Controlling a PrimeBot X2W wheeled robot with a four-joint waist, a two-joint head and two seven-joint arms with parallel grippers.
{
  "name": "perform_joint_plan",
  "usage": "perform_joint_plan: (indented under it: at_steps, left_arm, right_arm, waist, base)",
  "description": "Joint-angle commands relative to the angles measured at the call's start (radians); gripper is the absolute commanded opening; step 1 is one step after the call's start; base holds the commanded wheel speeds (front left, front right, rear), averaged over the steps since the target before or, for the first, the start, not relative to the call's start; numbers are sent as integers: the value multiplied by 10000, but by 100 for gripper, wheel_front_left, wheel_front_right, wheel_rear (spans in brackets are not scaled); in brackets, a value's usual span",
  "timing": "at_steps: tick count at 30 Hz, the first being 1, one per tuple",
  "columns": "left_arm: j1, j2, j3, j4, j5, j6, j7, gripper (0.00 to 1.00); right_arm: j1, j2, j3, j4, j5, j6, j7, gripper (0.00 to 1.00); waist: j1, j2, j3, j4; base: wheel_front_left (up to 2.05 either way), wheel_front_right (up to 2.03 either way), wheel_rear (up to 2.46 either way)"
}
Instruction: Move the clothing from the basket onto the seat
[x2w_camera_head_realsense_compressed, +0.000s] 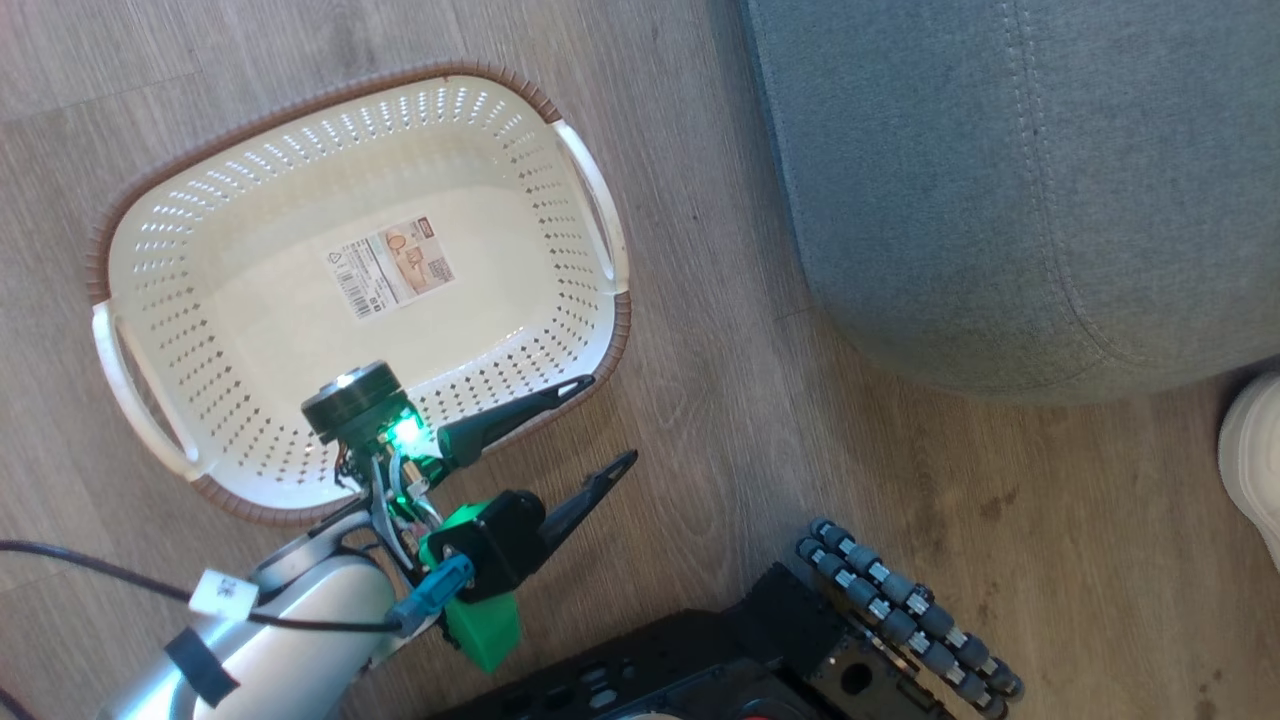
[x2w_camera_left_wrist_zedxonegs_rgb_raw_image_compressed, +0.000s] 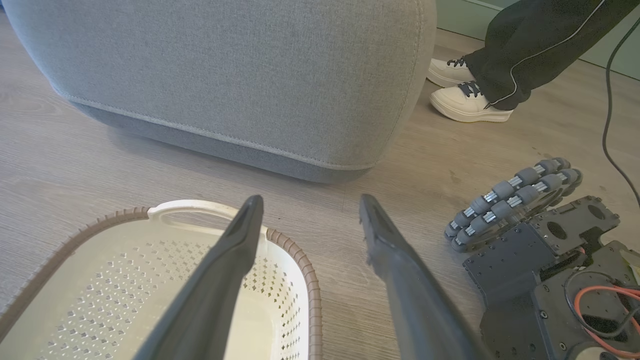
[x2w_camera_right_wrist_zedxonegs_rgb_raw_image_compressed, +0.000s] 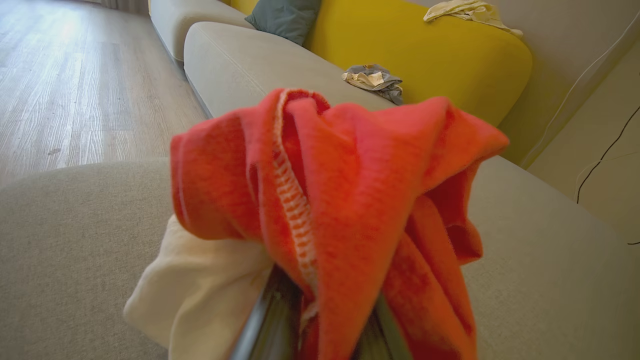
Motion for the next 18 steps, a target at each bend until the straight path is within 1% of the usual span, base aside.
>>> perform_joint_plan:
  at_steps: [1, 6, 12, 13, 14, 15, 18]
  left_arm:
    - [-56, 128, 217, -292, 12, 71, -49, 100]
    - [-93, 74, 242, -288, 16, 70, -49, 100]
    - [-112, 48, 253, -249, 20, 66, -49, 100]
    - [-107, 40, 254, -240, 17, 66, -49, 100]
    - [-95, 22, 258, -246, 8, 70, -49, 100]
    - [-76, 0, 262, -256, -6, 74, -49, 100]
    - [-6, -75, 264, -257, -41, 74, -49, 100]
  right_arm:
    - [241, -194, 8, -235, -75, -2, -49, 0]
    - [459, 92, 27, 71, -212, -2, -49, 0]
    - [508, 124, 82, 328, -151, -2, -49, 0]
    - [516, 102, 15, 287, -148, -2, -49, 21]
    - [526, 115, -33, 259, -139, -2, -49, 55]
    - [540, 127, -39, 226, -149, -2, -49, 100]
    - [606, 129, -69, 120, -194, -2, -49, 100]
  waist:
    - [0, 0, -3, -5]
    - [0, 0, -23, 2]
    - [0, 0, -100, -3]
    - [0, 0, -127, -3]
    - [0, 0, -166, -4]
    - [0, 0, -197, -3]
    - [0, 0, -338, 4]
  base:
    - [0, 0, 0]
    - [0, 0, 0]
    - [0, 0, 0]
    - [0, 0, 0]
    - [0, 0, 0]
    - [0, 0, 0]
    - [0, 0, 0]
